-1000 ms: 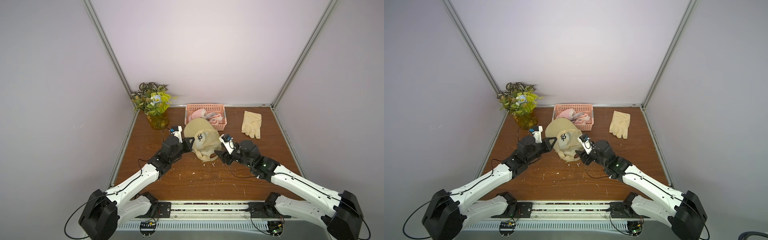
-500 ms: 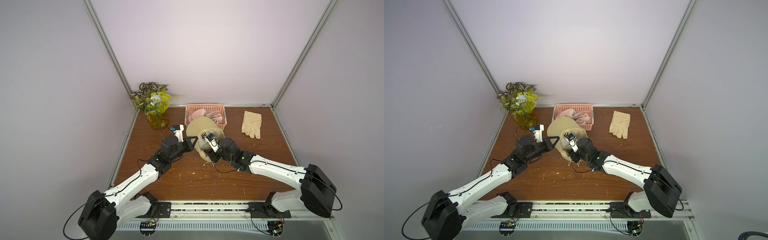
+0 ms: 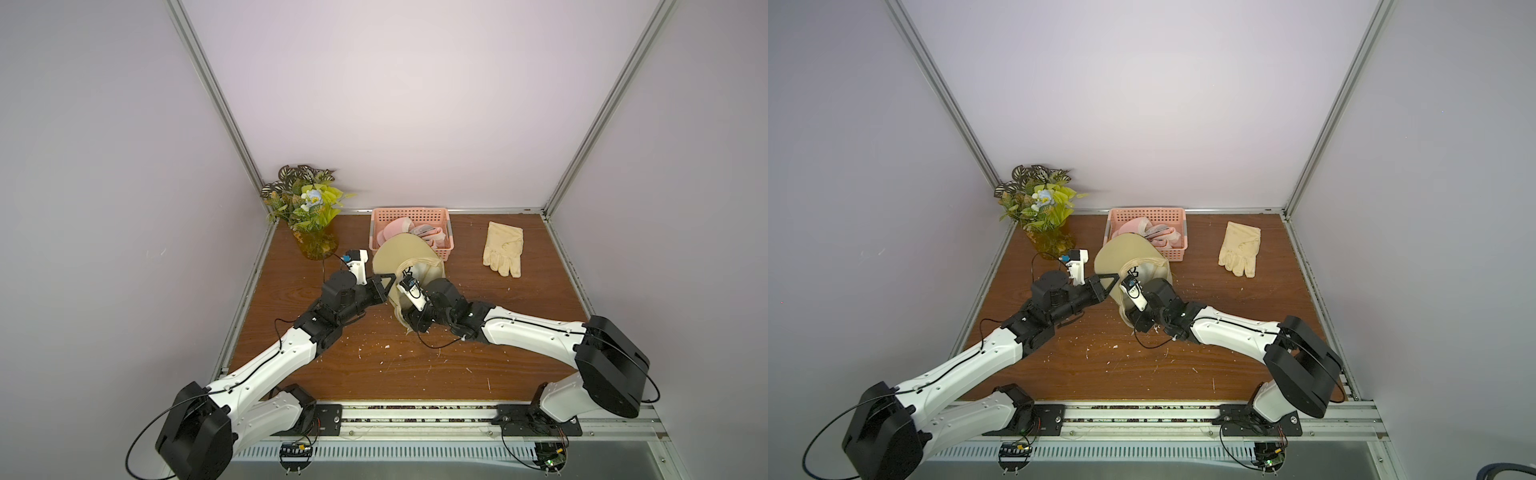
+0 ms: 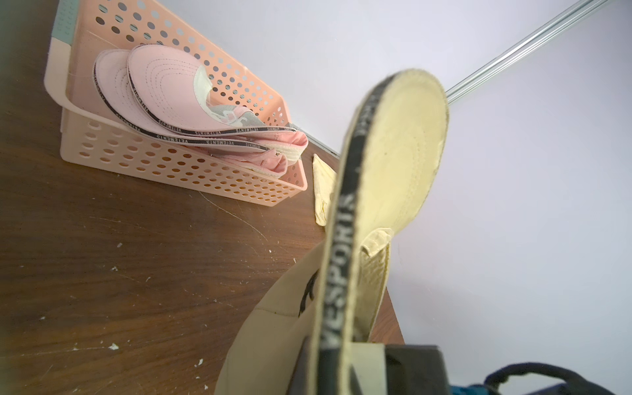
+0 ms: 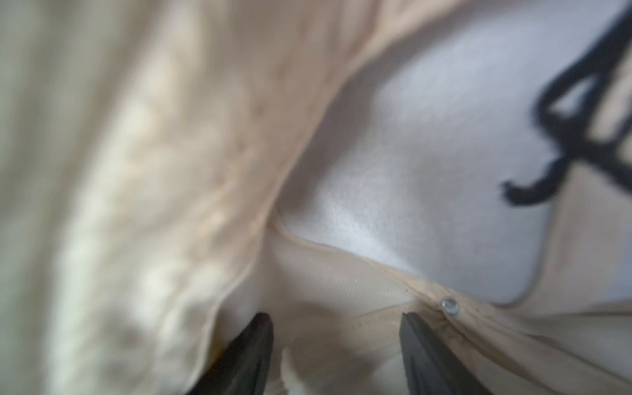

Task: Turn the baseball cap inside out
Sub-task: Turn over the baseball cap.

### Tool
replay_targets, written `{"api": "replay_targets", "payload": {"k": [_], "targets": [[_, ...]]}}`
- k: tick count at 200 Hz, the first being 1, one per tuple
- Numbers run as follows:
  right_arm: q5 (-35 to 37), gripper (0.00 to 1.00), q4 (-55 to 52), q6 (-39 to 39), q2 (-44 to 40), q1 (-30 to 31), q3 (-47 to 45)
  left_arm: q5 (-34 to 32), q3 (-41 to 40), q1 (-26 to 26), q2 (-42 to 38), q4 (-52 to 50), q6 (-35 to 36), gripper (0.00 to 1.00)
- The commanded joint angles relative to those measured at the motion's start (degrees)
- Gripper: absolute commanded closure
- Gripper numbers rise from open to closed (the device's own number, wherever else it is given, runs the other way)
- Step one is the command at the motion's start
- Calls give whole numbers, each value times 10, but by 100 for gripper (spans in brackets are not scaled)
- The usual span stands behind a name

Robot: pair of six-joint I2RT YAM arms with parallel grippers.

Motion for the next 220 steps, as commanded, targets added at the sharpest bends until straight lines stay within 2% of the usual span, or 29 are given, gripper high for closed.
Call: {"api": "replay_targets", "payload": {"k": [1,34,82,132,184,199,220], "targets": [[44,34,9,3,-56,6,-5,-7,31,-5,-9,-4,35,100],[108,37,55,7,-109,5,-18,50,37,-5,4,0,54,100],[188,60,112,7,-115,-3,-12,98,42,-5,5,20,43,100],[153,74,105,13,-58,-23,18,111,46,-5,-5,26,26,100],[135,68,107,21,7,-29,30,133,50,-5,-3,39,2,100],[136,62,94,21,22,-31,39,125,54,-5,-7,31,3,100],[178,48,62,28,37,-32,48,100,60,-6,-15,7,11,100]]}}
